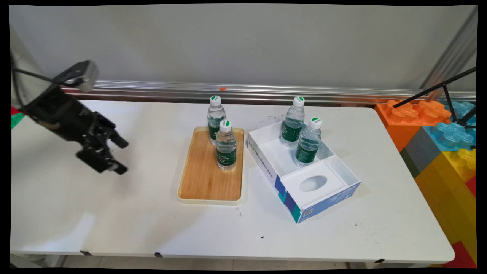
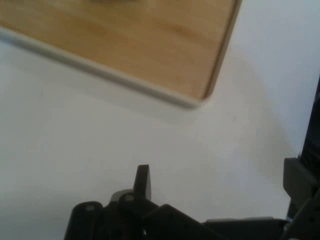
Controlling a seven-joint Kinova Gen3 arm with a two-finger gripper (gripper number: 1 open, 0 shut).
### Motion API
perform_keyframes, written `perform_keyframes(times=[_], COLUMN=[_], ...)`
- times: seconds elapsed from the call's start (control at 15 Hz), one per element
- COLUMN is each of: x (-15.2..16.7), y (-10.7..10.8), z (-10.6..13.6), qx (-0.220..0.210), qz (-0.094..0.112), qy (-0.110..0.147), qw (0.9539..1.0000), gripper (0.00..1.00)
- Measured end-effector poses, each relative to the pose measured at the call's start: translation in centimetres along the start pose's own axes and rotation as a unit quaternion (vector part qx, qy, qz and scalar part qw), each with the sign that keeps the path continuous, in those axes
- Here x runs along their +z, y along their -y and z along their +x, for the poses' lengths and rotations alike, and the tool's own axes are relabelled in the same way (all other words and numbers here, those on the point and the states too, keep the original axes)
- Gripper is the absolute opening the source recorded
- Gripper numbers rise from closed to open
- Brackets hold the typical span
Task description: Pick up the green bottle from the white box
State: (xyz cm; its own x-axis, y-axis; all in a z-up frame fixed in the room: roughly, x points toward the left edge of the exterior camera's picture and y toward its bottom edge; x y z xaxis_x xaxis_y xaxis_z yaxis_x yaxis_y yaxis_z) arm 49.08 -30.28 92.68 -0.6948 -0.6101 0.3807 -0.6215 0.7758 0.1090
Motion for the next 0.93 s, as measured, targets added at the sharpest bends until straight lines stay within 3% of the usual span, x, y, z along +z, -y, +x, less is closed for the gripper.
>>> perform_keyframes(times=[0.4, 0.67, 0.93], x=[2.0, 4.1, 6.9], y=[-6.3, -7.8, -8.3], z=[10.0, 16.9, 23.0], qx=[-0.004, 0.01, 0.027], qz=[0.04, 0.069, 0.085], qy=[-0.004, -0.028, -0.055], qw=[0.9992, 0.9972, 0.9945], gripper=[1.0, 1.0, 1.0])
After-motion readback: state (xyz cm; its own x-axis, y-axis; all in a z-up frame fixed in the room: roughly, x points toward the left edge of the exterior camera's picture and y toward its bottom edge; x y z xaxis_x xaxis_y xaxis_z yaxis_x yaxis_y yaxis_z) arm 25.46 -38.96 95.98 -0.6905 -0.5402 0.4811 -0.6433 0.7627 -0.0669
